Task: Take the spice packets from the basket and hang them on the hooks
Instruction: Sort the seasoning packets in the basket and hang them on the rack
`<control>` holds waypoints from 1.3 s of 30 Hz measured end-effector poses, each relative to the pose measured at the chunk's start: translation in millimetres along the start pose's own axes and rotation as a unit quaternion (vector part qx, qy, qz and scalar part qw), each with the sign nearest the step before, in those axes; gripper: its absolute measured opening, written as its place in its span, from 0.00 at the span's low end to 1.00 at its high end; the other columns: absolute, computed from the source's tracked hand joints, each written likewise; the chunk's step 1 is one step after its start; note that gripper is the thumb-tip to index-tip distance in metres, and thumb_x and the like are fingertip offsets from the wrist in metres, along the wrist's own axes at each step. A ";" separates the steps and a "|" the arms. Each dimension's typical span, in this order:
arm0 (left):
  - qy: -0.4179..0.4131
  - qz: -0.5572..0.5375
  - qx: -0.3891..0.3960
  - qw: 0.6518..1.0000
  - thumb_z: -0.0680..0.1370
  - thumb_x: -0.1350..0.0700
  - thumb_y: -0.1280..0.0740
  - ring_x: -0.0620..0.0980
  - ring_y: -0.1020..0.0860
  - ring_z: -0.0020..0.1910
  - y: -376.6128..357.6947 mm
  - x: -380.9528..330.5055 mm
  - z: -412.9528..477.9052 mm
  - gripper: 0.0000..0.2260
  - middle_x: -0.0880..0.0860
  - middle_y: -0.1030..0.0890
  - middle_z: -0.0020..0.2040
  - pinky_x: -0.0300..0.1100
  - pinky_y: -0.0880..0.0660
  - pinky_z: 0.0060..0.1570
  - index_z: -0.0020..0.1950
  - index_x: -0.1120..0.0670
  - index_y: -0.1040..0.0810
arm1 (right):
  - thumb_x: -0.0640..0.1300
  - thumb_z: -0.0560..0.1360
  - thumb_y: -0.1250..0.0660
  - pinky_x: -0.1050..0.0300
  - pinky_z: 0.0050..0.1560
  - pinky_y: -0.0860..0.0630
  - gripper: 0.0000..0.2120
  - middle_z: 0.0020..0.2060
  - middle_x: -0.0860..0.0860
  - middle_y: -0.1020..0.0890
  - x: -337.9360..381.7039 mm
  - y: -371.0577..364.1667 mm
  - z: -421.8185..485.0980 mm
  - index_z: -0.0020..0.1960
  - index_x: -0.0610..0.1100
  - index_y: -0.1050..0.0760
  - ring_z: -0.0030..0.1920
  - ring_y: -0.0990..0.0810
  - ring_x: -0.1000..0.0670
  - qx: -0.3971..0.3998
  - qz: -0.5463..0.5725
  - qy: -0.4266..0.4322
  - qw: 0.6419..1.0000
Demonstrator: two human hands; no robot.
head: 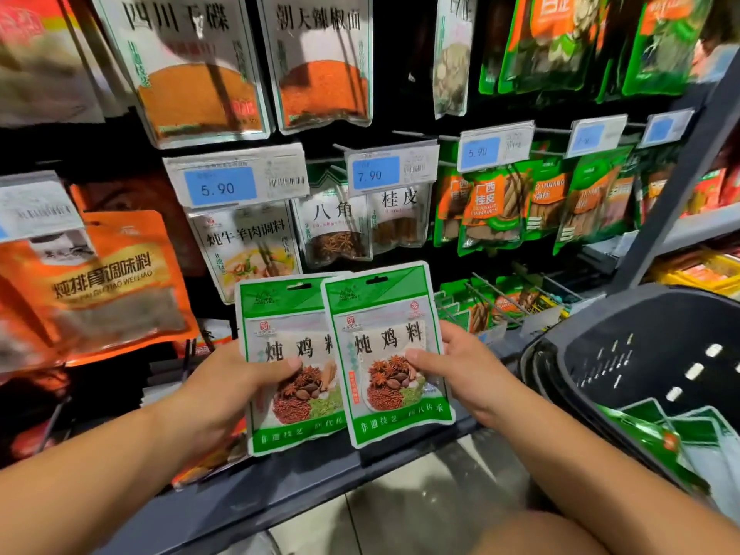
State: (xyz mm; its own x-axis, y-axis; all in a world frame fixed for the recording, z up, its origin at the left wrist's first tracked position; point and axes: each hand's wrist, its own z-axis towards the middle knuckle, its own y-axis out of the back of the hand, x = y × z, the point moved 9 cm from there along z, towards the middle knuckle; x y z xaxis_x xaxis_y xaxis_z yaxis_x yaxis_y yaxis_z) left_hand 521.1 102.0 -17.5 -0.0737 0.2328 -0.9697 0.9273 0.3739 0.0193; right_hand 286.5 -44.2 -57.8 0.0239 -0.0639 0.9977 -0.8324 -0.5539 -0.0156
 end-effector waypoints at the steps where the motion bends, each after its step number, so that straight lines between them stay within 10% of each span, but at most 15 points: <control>1: 0.000 -0.004 -0.001 1.000 0.76 0.69 0.30 0.51 0.13 0.49 2.2 1.8 3.0 0.15 0.55 0.12 0.53 0.37 0.18 0.37 0.60 0.57 0.18 | 0.42 0.72 0.23 0.39 0.69 0.25 0.24 0.59 0.49 0.14 -6.7 0.0 -0.7 0.66 0.47 0.23 0.62 0.16 0.46 0.004 -0.005 -0.004 1.000; 7: 0.001 0.012 -0.018 1.000 0.74 0.70 0.28 0.56 0.14 0.55 13.9 20.9 23.4 0.17 0.56 0.13 0.55 0.52 0.22 0.60 0.60 0.57 0.17 | 0.36 0.77 0.27 0.44 0.62 0.21 0.18 0.55 0.51 0.13 -58.6 -2.0 -9.5 0.65 0.47 0.23 0.56 0.14 0.49 0.017 -0.030 -0.073 0.997; 17: 0.000 -0.001 -0.048 0.999 0.75 0.73 0.31 0.51 0.14 0.39 18.5 30.3 24.3 0.12 0.58 0.12 0.46 0.38 0.20 0.30 0.53 0.59 0.17 | 0.38 0.74 0.24 0.38 0.64 0.22 0.18 0.52 0.50 0.12 -125.9 1.9 -21.4 0.62 0.49 0.20 0.56 0.15 0.45 0.005 -0.062 -0.115 0.991; 25: -0.015 0.001 -0.054 0.998 0.75 0.73 0.32 0.50 0.13 0.37 20.6 23.7 19.1 0.13 0.54 0.12 0.44 0.40 0.19 0.32 0.54 0.58 0.17 | 0.41 0.70 0.21 0.40 0.63 0.22 0.17 0.51 0.46 0.12 -146.4 8.3 -27.6 0.58 0.47 0.18 0.56 0.15 0.43 -0.013 -0.048 -0.128 0.991; 28: -0.023 0.022 -0.058 0.998 0.74 0.71 0.29 0.53 0.13 0.45 22.3 18.3 20.7 0.14 0.54 0.12 0.48 0.48 0.17 0.49 0.56 0.57 0.16 | 0.37 0.73 0.23 0.39 0.64 0.22 0.17 0.53 0.45 0.13 -155.0 13.9 -29.6 0.61 0.44 0.19 0.57 0.15 0.42 -0.019 -0.041 -0.143 0.989; 33: -0.022 -0.004 -0.056 0.998 0.75 0.71 0.30 0.50 0.13 0.38 22.2 7.7 22.2 0.12 0.55 0.12 0.46 0.36 0.21 0.29 0.55 0.59 0.17 | 0.34 0.75 0.26 0.40 0.63 0.21 0.15 0.49 0.49 0.12 -166.4 23.8 -27.1 0.59 0.45 0.19 0.53 0.14 0.47 -0.045 -0.083 -0.175 0.980; 39: -0.011 -0.018 -0.035 0.999 0.75 0.72 0.31 0.54 0.13 0.43 8.7 8.7 21.6 0.14 0.56 0.12 0.48 0.40 0.18 0.34 0.56 0.58 0.17 | 0.38 0.76 0.27 0.37 0.61 0.21 0.13 0.50 0.50 0.12 -169.5 19.1 -16.5 0.58 0.49 0.20 0.55 0.15 0.45 -0.051 -0.099 -0.186 0.976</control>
State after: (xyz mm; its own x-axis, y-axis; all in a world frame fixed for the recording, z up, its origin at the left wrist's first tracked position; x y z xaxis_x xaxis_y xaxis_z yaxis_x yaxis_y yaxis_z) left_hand 536.5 87.9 -31.0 -0.0975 0.1987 -0.9752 0.8964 0.4433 0.0007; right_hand 257.4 -30.2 -226.2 0.3730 -0.2708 0.8874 -0.8417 -0.5013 0.2007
